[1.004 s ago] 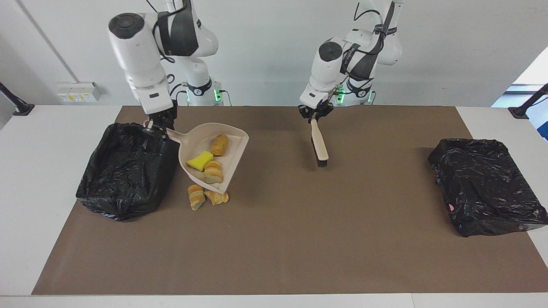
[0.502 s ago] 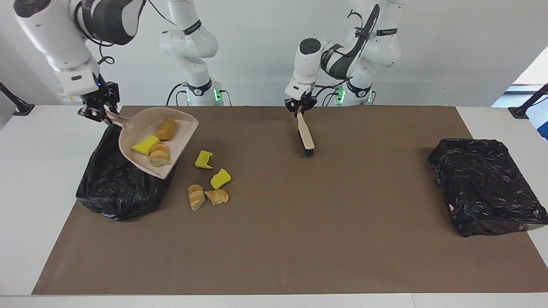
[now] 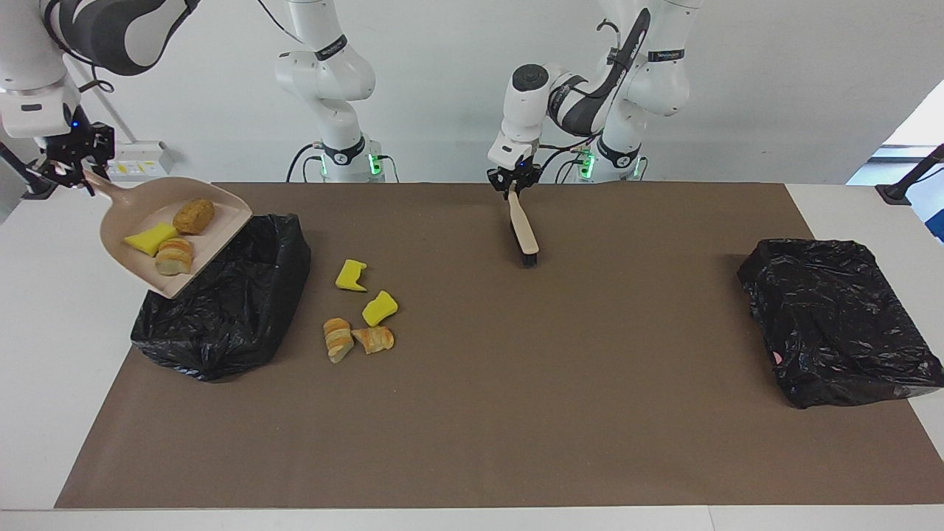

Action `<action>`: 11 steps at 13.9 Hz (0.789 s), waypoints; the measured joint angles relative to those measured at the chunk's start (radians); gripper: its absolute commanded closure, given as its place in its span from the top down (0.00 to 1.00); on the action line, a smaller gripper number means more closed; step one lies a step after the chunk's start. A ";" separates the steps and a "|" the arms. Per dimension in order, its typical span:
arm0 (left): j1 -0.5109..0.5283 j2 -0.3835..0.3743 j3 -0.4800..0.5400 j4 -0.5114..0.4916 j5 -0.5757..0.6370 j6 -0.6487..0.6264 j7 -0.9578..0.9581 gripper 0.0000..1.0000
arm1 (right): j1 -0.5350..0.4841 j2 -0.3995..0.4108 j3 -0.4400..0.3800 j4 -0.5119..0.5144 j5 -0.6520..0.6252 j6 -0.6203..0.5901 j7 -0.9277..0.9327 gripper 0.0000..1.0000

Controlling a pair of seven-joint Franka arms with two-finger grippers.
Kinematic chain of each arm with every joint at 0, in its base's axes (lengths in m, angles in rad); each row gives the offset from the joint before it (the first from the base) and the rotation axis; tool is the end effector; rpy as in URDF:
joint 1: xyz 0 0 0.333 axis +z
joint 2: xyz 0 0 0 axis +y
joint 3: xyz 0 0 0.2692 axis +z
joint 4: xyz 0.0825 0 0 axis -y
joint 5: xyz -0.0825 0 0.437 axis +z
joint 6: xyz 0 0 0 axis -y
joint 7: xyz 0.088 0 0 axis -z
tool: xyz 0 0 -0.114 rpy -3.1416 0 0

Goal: Sweep and dump trash in bin
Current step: 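Tip the dustpan into the bin while the left gripper releases the brush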

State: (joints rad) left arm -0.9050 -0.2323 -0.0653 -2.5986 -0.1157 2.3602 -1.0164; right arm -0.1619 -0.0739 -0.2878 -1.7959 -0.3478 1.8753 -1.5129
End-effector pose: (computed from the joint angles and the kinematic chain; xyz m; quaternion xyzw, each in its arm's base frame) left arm 0.2659 -0.3881 0.2449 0.9973 0.0651 -0.0293 0.0156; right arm 0.5379 -0.2948 0.5265 0.8283 0.5323 -0.0901 0.1498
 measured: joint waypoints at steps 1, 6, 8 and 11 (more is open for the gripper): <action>0.011 0.001 0.000 0.000 0.000 0.000 0.008 1.00 | 0.003 0.010 0.004 0.000 -0.031 0.004 0.032 0.00; 0.125 0.031 0.006 0.083 0.000 -0.048 0.075 1.00 | 0.083 0.053 0.015 -0.006 -0.223 0.001 0.123 0.00; 0.195 0.039 0.008 0.164 0.000 -0.131 0.166 1.00 | 0.108 0.056 0.016 -0.016 -0.259 -0.004 0.141 0.00; 0.334 0.041 0.016 0.288 0.000 -0.252 0.347 1.00 | 0.117 0.061 0.016 -0.025 -0.309 -0.004 0.196 0.00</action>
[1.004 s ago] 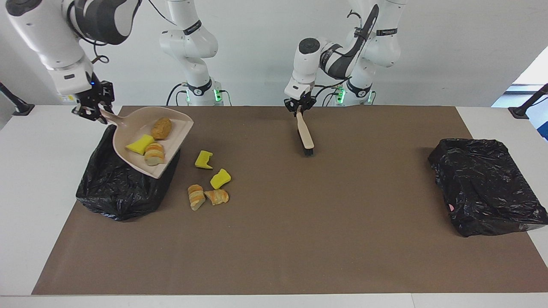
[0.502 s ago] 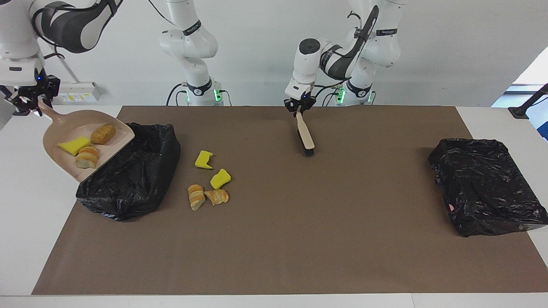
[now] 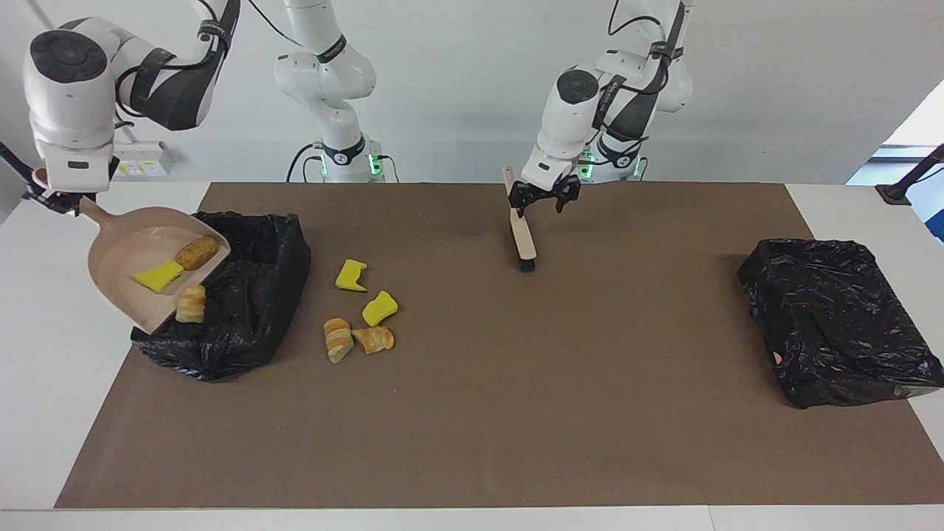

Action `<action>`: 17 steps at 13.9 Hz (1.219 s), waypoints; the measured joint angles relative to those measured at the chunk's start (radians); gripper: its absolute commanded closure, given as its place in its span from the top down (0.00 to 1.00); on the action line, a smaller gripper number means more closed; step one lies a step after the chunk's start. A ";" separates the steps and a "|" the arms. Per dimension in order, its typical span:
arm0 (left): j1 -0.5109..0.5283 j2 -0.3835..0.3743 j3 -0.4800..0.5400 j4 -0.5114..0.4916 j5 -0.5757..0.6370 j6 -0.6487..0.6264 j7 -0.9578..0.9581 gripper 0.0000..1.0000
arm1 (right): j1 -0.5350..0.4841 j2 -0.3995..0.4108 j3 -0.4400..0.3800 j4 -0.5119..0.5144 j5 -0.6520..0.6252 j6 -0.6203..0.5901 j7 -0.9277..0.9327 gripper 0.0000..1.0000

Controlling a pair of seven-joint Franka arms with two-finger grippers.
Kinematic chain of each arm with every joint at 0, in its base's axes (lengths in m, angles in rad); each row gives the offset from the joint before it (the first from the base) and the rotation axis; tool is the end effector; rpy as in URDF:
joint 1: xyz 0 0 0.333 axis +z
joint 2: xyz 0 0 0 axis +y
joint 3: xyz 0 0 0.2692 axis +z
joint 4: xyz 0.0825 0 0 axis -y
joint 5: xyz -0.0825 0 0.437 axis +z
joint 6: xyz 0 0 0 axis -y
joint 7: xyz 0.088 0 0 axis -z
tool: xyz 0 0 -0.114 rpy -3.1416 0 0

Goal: Sweep and dump trash in bin
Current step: 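Tip the dustpan into the bin while the left gripper releases the brush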

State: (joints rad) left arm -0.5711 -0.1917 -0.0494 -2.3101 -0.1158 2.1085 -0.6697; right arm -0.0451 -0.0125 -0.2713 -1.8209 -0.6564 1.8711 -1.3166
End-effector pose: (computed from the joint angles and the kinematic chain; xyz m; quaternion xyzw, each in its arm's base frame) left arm 0.4302 -0.3144 0.3412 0.9975 0.0549 -0.0309 0.0329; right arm 0.5756 -0.2422 0.4886 0.7897 0.5291 -0.2050 0.2333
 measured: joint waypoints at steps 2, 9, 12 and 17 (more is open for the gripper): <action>0.107 0.005 0.006 0.085 0.000 -0.060 0.120 1.00 | 0.017 0.003 0.000 -0.006 -0.041 0.000 0.036 0.00; 0.376 0.138 0.010 0.382 0.012 -0.266 0.555 1.00 | 0.114 0.008 0.004 -0.013 -0.254 0.007 0.097 0.00; 0.480 0.166 0.011 0.478 0.013 -0.336 0.681 1.00 | 0.125 0.008 0.005 -0.013 -0.279 0.013 0.104 0.00; 0.568 0.172 0.011 0.623 0.049 -0.474 0.746 1.00 | 0.127 0.009 0.007 -0.039 -0.367 0.048 0.046 0.00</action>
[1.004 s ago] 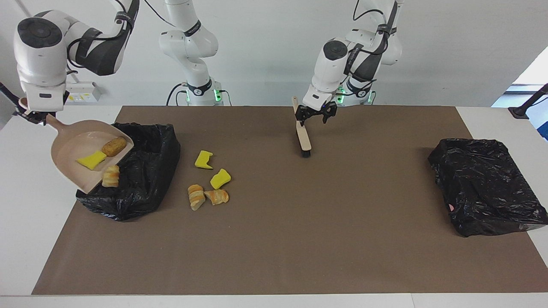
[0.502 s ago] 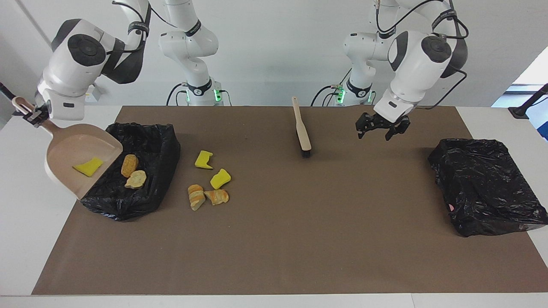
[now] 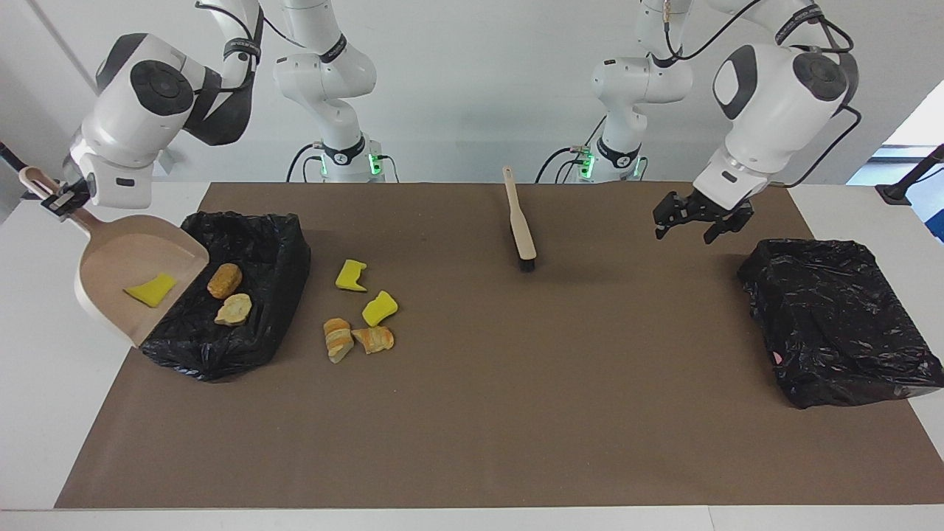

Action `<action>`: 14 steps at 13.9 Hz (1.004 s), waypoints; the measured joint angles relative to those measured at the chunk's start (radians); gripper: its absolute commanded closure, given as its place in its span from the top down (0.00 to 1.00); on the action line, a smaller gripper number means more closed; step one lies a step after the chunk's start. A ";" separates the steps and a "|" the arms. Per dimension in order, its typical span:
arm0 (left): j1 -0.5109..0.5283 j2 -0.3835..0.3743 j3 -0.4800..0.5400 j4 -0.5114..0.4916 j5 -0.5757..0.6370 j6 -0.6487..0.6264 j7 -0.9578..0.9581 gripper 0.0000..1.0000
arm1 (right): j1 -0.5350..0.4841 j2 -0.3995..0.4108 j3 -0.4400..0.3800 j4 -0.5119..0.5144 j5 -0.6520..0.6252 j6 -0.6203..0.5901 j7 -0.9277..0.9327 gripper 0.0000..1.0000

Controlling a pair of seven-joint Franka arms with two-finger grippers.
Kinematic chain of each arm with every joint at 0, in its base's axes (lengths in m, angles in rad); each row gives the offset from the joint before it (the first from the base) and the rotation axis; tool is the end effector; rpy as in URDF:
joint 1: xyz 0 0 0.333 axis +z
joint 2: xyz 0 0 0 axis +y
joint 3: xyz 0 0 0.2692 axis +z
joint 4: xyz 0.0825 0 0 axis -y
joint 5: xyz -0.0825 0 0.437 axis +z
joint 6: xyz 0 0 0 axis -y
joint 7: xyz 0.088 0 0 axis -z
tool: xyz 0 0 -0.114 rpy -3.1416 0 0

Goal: Sweep and dump trash in bin

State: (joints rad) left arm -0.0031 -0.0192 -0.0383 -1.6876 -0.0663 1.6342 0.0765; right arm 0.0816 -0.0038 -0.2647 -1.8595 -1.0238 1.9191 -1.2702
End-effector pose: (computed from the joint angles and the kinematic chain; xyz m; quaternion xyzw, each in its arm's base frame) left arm 0.6035 -0.0323 0.5265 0.9977 -0.0562 -0.0165 0.0330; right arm 0.6070 -0.1795 0.4860 0.6671 0.5813 -0.2883 0.3659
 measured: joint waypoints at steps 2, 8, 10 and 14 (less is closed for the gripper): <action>0.000 0.007 -0.002 0.063 0.016 -0.060 0.000 1.00 | 0.001 -0.002 0.003 -0.003 -0.018 0.039 -0.144 0.00; 0.003 0.016 -0.002 0.096 0.048 -0.072 -0.001 1.00 | -0.006 -0.013 0.004 0.005 0.013 0.071 -0.231 0.00; 0.007 0.019 -0.002 0.096 0.050 -0.072 -0.001 1.00 | -0.008 -0.013 0.004 0.007 0.035 0.057 -0.231 0.00; 0.008 0.020 -0.010 0.096 0.066 -0.073 0.000 1.00 | -0.008 -0.005 0.006 0.029 0.030 0.090 -0.348 0.00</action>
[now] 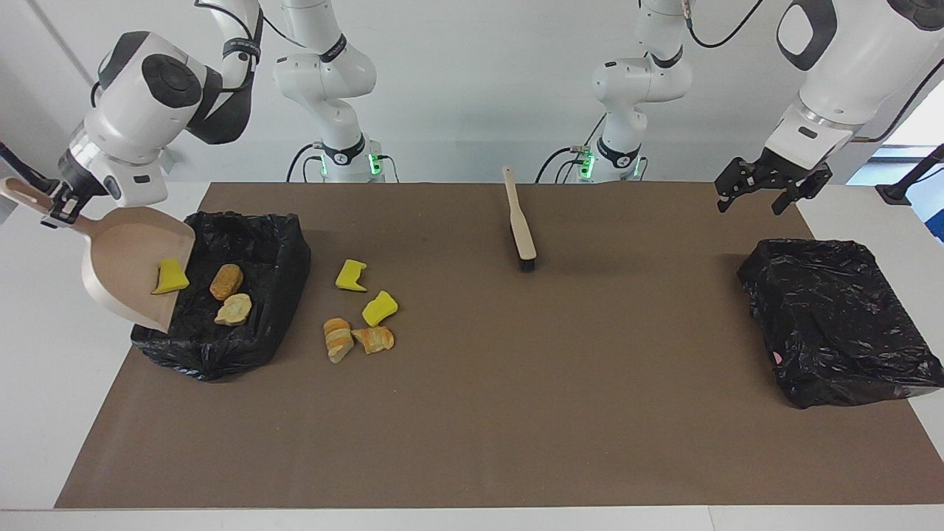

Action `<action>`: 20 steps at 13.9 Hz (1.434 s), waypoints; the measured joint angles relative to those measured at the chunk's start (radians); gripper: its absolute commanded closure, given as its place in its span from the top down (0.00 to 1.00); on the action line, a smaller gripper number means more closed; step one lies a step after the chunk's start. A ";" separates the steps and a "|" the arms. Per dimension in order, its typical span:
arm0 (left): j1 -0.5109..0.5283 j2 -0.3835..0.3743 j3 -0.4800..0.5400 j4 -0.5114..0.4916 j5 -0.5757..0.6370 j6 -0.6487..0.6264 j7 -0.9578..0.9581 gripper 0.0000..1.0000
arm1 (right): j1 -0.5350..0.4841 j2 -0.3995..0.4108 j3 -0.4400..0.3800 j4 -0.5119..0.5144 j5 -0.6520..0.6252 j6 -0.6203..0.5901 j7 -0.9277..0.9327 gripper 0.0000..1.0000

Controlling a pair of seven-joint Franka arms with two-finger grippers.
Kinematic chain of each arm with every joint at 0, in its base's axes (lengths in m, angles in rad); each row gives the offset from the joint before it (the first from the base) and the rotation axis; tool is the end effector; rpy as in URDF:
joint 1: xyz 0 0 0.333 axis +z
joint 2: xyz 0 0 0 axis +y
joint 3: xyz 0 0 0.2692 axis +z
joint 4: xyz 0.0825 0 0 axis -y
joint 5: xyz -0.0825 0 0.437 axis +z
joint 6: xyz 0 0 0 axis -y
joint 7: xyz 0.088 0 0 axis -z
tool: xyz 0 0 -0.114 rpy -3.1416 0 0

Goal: Sweep and dump trash in bin

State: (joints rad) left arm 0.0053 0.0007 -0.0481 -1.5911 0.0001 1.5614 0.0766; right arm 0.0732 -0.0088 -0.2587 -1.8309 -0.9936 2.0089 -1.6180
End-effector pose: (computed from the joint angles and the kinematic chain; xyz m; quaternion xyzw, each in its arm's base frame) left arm 0.6053 -0.0259 0.5588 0.9981 -0.0597 -0.0152 0.0002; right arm 0.6178 -0.1725 0.5072 0.5549 0.6965 -0.3002 0.3420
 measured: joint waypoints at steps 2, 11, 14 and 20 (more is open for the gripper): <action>0.000 -0.003 -0.005 0.006 0.002 0.000 0.000 1.00 | -0.006 0.009 -0.001 0.008 0.000 0.076 -0.055 0.00; 0.005 -0.033 0.002 0.010 0.004 -0.028 -0.001 1.00 | -0.004 0.018 0.003 0.022 0.067 -0.111 0.184 0.00; 0.007 -0.033 0.003 0.010 0.004 -0.028 -0.001 1.00 | -0.013 0.019 0.002 0.025 0.053 -0.026 0.048 0.00; 0.009 -0.033 0.003 0.010 0.004 -0.028 -0.001 1.00 | -0.027 0.019 0.001 0.047 0.099 -0.029 0.044 0.00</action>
State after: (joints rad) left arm 0.0141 -0.0326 -0.0455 -1.5813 0.0043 1.5338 0.0753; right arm 0.0460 0.0105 -0.2574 -1.7835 -0.8946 1.9804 -1.5745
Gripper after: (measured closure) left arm 0.000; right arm 0.687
